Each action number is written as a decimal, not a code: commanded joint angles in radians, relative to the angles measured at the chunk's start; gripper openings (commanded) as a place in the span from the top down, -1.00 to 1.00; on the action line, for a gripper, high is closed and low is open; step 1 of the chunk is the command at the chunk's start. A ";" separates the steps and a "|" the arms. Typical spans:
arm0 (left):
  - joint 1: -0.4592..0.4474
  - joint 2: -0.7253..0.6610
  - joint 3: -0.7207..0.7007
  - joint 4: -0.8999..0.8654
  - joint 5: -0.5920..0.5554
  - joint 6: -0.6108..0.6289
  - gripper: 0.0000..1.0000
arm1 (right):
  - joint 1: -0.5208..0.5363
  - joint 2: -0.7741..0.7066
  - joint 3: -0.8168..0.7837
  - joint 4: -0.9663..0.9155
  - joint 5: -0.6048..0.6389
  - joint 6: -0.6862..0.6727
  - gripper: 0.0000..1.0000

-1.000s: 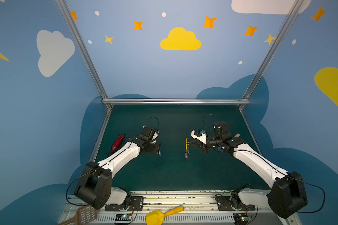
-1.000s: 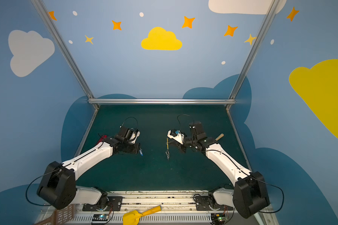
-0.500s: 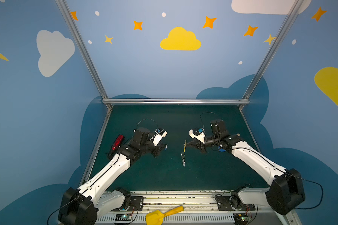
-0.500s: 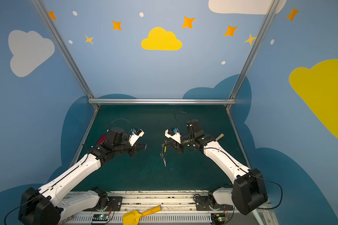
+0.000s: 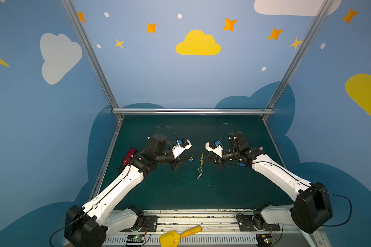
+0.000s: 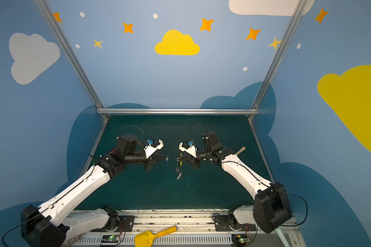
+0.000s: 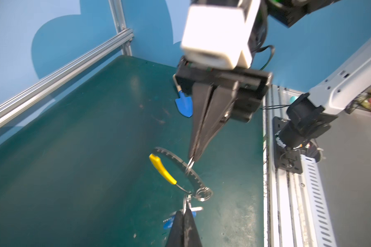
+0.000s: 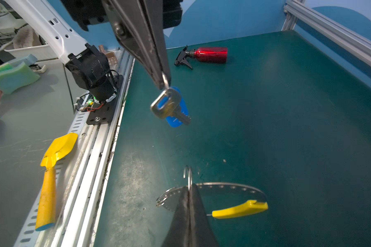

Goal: Attach keys to a key ring
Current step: Insert the key into the keyring.

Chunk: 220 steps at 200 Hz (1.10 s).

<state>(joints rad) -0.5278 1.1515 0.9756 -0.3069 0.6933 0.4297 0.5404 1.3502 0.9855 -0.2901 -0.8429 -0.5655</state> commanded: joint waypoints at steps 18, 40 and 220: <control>-0.026 0.061 0.068 -0.068 0.055 0.005 0.93 | 0.027 -0.015 0.024 0.065 0.098 0.031 1.00; -0.034 0.086 0.091 -0.080 0.060 -0.007 0.93 | 0.039 -0.027 0.011 0.101 0.154 0.047 1.00; -0.075 0.217 0.174 -0.074 -0.114 -0.190 0.93 | 0.073 -0.071 -0.036 0.157 0.210 0.029 1.00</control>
<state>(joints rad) -0.5987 1.3582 1.1191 -0.3634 0.6071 0.2646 0.6060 1.3090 0.9607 -0.1505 -0.6353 -0.5285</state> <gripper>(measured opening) 0.048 0.054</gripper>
